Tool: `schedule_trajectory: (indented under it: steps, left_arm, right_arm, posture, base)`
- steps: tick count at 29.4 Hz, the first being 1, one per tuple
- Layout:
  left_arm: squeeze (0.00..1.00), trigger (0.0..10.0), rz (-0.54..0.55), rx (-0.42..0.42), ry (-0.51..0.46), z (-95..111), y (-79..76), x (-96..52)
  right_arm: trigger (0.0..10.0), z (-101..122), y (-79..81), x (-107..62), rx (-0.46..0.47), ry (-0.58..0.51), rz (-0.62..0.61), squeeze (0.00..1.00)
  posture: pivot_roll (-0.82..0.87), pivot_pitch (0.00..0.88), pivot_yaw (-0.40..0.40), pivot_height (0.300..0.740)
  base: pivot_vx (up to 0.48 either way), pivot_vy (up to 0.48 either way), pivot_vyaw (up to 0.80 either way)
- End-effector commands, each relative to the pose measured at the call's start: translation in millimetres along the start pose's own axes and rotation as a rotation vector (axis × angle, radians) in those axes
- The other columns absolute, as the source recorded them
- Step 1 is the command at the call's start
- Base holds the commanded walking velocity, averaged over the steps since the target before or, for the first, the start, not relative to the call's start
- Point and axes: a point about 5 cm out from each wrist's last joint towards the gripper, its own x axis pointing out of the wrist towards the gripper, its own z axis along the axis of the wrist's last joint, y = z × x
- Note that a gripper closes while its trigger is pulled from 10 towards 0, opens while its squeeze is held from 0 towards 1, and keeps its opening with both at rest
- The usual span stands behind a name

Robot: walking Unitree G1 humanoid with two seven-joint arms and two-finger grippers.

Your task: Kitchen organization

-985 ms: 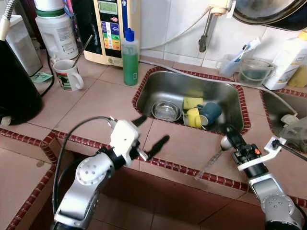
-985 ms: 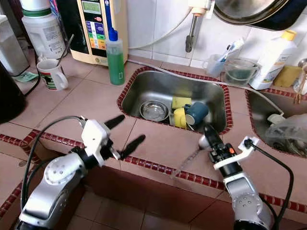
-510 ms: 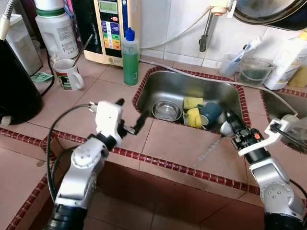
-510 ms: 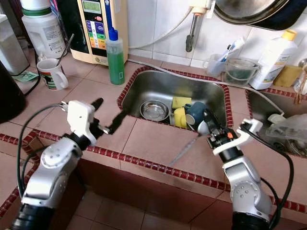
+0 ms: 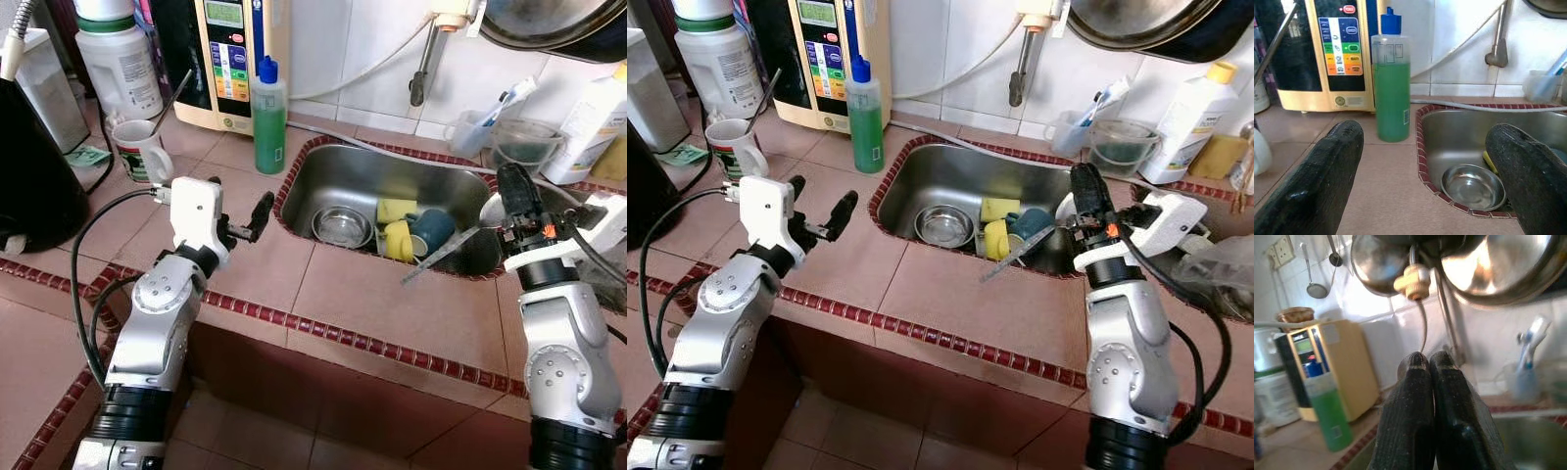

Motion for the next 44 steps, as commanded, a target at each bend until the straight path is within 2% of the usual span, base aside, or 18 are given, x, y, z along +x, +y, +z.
schedule_trajectory:
  steps: [1,3,7,13,16,22,27,32,44]
  left_arm:
    - [0.0,10.0,0.017,0.013,-0.031,4,-2.5,1.0]
    - [0.0,10.0,0.017,0.006,-0.033,4,-3.5,0.5]
    - [0.0,10.0,-0.013,-0.003,-0.061,7,-9.1,-5.3]
    - [0.0,10.0,-0.018,0.002,-0.081,9,-7.8,-9.7]
    - [0.0,10.0,-0.032,0.003,-0.094,13,-7.8,-11.3]
    - [0.0,10.0,-0.076,-0.006,-0.096,15,-13.1,-15.7]
    - [0.0,10.0,-0.132,-0.017,-0.093,14,-20.4,-12.9]
    - [0.0,10.0,-0.179,-0.042,-0.112,17,-26.7,-11.2]
    - [0.0,10.0,-0.207,-0.057,-0.112,15,-32.3,-12.1]
  right_arm:
    - [10.0,8,4.3,-1.9,-0.086,-0.043,-0.029,0.0]
    - [10.0,7,6.2,-2.2,-0.102,-0.045,-0.039,0.0]
    - [10.0,7,10.7,-6.0,-0.253,-0.066,-0.107,0.0]
    - [10.0,-3,15.3,-12.3,-0.389,-0.026,-0.116,0.0]
    - [10.0,-8,12.7,-15.4,-0.39,0.001,-0.151,0.0]
    - [10.0,-10,19.1,-16.7,-0.403,-0.002,-0.139,0.0]
    - [10.0,-9,23.4,-12.8,-0.417,-0.017,-0.127,0.0]
    - [10.0,-8,20.8,-12.8,-0.419,-0.017,-0.139,0.0]
    - [10.0,-7,24.3,-10.9,-0.403,-0.032,-0.121,0.0]
  posture:
    - [0.01,0.0,-0.033,0.731]
    - [0.02,0.0,-0.035,0.731]
    - [0.02,0.0,-0.039,0.731]
    - [0.02,0.0,-0.045,0.731]
    - [0.03,0.0,-0.047,0.731]
    - [0.03,0.0,-0.044,0.731]
    - [0.01,0.0,-0.037,0.731]
    - [0.0,0.0,-0.035,0.731]
    - [0.0,0.0,-0.04,0.731]
  base:
    - [0.0,0.0,0.0]
    - [0.0,0.0,0.0]
    - [0.0,0.0,0.0]
    - [0.0,0.0,0.0]
    - [0.0,0.0,0.0]
    - [0.0,0.0,0.0]
    - [0.0,0.0,0.0]
    - [0.0,0.0,0.0]
    - [0.083,0.0,0.0]
